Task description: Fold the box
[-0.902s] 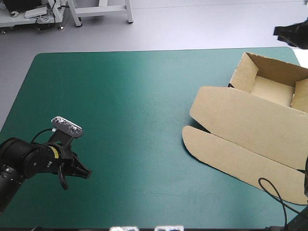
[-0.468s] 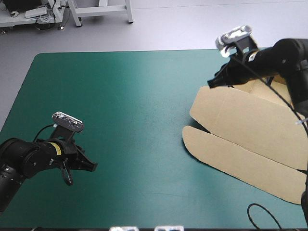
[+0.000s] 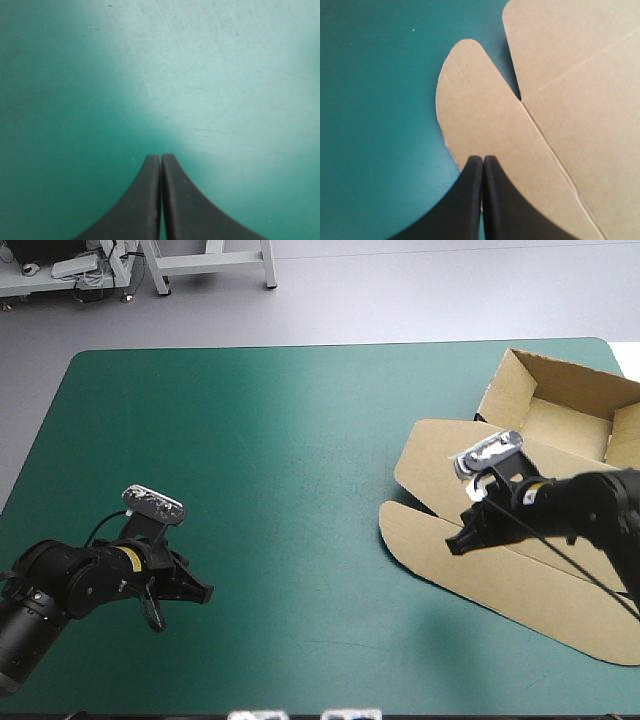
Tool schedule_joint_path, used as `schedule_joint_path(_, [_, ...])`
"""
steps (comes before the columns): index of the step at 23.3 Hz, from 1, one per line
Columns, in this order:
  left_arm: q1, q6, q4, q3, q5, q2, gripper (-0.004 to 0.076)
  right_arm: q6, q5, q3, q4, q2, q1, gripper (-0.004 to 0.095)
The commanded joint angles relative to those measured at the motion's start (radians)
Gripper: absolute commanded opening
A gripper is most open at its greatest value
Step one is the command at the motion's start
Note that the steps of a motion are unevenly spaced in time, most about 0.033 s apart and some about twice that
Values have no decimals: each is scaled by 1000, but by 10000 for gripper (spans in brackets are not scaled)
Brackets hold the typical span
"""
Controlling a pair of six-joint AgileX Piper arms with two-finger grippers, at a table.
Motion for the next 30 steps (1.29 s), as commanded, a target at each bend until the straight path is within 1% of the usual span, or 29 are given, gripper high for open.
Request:
schedule_joint_path(1, [-2,-3,-38,5,-73,-12,-8,-11,-127,102,11,-141,1,-14])
schedule_joint_path(6, [-2,-3,-77,44,-114,-19,-8,-11,-223,277,11,-316,1,-15])
schedule_joint_path(7, [-2,0,-86,58,-124,-37,-8,-11,-248,338,11,-380,1,-15])
schedule_joint_path(11, [-2,15,-88,81,-152,-116,-9,-11,-326,472,1,-517,1,-15])
schedule_joint_path(14, [-2,15,-104,107,-155,-156,-8,-11,-324,502,-10,-547,1,-15])
schedule_joint_path(18, [-2,15,-121,144,-144,-158,-8,-11,-324,502,-16,-547,1,-17])
schedule_joint_path(30, [-2,15,-117,144,-131,-158,-8,-11,-322,502,-12,-547,1,-17])
